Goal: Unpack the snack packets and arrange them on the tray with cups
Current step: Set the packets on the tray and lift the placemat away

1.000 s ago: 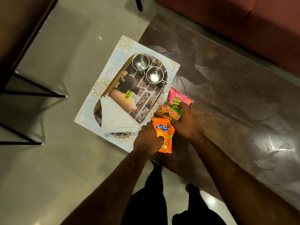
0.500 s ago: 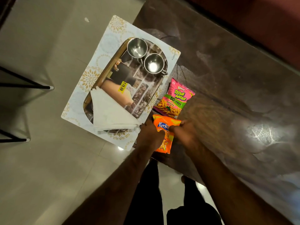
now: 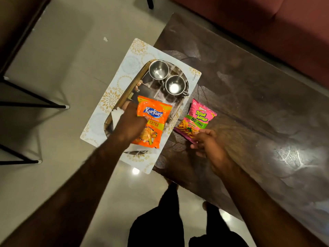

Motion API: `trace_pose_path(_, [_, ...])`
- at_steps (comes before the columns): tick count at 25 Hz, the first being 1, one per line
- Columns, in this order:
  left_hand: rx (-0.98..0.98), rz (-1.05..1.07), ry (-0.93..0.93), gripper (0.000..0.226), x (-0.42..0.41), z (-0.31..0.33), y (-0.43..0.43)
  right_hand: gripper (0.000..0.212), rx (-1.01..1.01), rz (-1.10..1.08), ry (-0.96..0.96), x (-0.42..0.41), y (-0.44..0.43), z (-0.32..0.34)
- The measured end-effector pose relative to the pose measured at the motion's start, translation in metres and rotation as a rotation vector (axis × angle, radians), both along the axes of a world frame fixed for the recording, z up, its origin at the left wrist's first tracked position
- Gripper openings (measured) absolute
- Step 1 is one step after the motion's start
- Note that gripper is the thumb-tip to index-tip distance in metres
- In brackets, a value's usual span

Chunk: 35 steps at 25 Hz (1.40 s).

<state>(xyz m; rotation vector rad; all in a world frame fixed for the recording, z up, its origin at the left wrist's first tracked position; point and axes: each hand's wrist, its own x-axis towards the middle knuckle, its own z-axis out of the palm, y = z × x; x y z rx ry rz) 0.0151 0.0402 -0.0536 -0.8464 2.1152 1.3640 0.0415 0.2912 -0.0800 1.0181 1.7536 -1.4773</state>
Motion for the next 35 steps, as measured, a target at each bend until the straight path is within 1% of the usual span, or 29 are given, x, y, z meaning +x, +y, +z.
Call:
trace_pose_path(2, [-0.039, 0.033, 0.029, 0.024, -0.019, -0.004, -0.021, 0.024, 0.031, 0.015, 0.001, -0.003, 0.004, -0.005])
trace_pose_path(5, [-0.085, 0.036, 0.012, 0.031, -0.043, -0.016, -0.037, 0.036, 0.075, 0.020, 0.006, -0.007, 0.006, -0.012])
trace_pose_path(6, [-0.096, 0.008, 0.012, 0.032, -0.049, -0.020, -0.037, 0.037, 0.099, 0.018, 0.006, -0.009, 0.006, -0.015])
trace_pose_path(7, [-0.102, -0.023, 0.020, 0.031, -0.053, -0.024, -0.036, 0.033, 0.120, 0.016, 0.012, -0.012, 0.005, -0.017])
trace_pose_path(9, [-0.130, -0.094, 0.047, 0.030, -0.058, -0.028, -0.032, 0.020, 0.160, 0.005, 0.036, -0.020, 0.004, -0.021])
trace_pose_path(12, [-0.308, -0.211, 0.084, 0.041, -0.058, -0.032, -0.028, 0.032, 0.246, 0.006, 0.030, -0.025, 0.003, -0.033])
trace_pose_path(14, [-0.451, -0.218, 0.095, 0.053, -0.055, -0.031, -0.030, 0.026, 0.238, 0.003, 0.028, -0.026, 0.000, -0.040])
trace_pose_path(15, [-0.486, -0.210, 0.104, 0.061, -0.052, -0.029, -0.032, 0.023, 0.202, -0.012, 0.022, -0.026, -0.004, -0.042])
trace_pose_path(16, [-0.493, -0.215, 0.123, 0.067, -0.049, -0.027, -0.033, 0.023, 0.178, -0.017, 0.011, -0.028, -0.007, -0.042])
trace_pose_path(18, [-0.472, -0.267, 0.173, 0.072, -0.041, -0.024, -0.035, 0.043, 0.160, -0.021, 0.019, -0.031, -0.013, -0.048])
trace_pose_path(19, [-0.460, -0.295, 0.179, 0.073, -0.036, -0.024, -0.036, 0.049, 0.140, -0.042, 0.038, -0.032, -0.016, -0.051])
trace_pose_path(23, [-0.413, -0.253, 0.162, 0.069, -0.027, -0.029, -0.041, 0.049, 0.089, -0.122, 0.134, -0.030, -0.017, -0.049])
trace_pose_path(26, [-0.409, -0.234, 0.171, 0.068, -0.025, -0.031, -0.046, 0.049, -0.017, -0.150, 0.070, -0.019, -0.017, -0.025])
trace_pose_path(31, [-0.394, -0.180, 0.151, 0.070, -0.028, -0.030, -0.055, 0.043, -0.124, -0.062, 0.014, -0.007, -0.044, 0.010])
trace_pose_path(35, [-0.338, -0.155, 0.095, 0.072, -0.033, -0.029, -0.058, 0.055, -0.070, -0.039, 0.003, -0.026, -0.083, 0.009])
